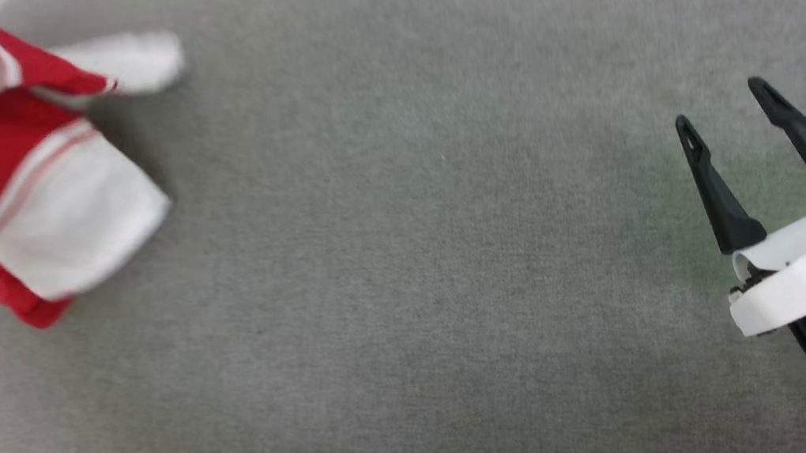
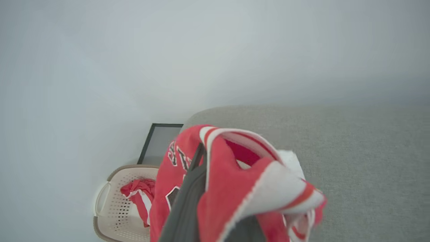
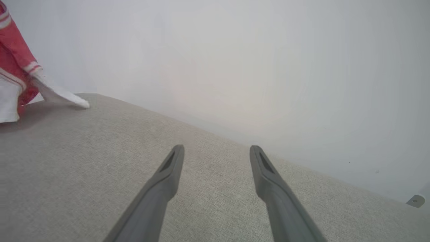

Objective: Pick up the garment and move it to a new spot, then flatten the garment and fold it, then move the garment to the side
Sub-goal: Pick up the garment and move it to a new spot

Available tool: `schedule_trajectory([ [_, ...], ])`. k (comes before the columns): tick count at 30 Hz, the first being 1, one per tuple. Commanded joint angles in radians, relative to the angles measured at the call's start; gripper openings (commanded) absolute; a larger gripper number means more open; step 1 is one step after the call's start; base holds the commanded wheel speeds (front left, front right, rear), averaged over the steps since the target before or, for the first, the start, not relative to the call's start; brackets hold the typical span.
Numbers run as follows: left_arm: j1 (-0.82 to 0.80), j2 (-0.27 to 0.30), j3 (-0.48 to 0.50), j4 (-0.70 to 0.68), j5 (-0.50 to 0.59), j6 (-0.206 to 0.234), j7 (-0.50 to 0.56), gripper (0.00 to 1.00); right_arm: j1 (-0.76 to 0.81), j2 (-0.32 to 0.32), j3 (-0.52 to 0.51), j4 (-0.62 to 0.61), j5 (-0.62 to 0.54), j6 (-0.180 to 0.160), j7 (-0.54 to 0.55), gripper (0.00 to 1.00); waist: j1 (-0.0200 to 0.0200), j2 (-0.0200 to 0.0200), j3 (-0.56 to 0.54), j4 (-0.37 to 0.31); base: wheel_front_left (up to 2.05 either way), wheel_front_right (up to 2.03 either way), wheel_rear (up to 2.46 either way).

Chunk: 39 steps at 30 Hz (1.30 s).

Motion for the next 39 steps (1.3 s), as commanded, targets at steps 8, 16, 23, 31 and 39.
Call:
schedule_trajectory([
  [8, -0.024, 0.062, -0.064, -0.159, -0.047, -0.003, 0.048, 0.0, 0.05, 0.034, -0.019, 0.031, 0.003, -0.001, -0.031, 1.0, -0.0001, 0.0, -0.173, 0.002, 0.0, 0.0, 0.0],
  [16, -0.018, 0.089, -0.1, -0.318, -0.089, -0.002, 0.138, 0.0, 0.077, 0.049, -0.061, 0.049, -0.002, -0.001, -0.048, 1.0, -0.0001, 0.0, -0.233, -0.044, 0.0, 0.0, 0.0],
  [23, 0.004, 0.088, -0.109, -0.49, -0.129, 0.016, 0.238, 0.0, 0.094, 0.052, -0.13, 0.067, -0.012, -0.001, -0.062, 1.0, -0.0001, 0.0, -0.262, -0.123, 0.0, 0.0, 0.0],
  [31, 0.028, 0.092, -0.119, -0.687, -0.153, 0.063, 0.334, 0.0, 0.109, 0.049, -0.24, 0.087, -0.036, -0.001, -0.071, 1.0, -0.0001, 0.0, -0.255, -0.233, 0.0, 0.0, 0.0],
  [39, 0.07, 0.04, -0.157, -0.855, -0.184, 0.12, 0.414, 0.0, 0.104, 0.067, -0.326, 0.129, -0.052, -0.001, -0.084, 1.0, -0.0001, 0.0, -0.221, -0.332, 0.0, 0.0, 0.0],
])
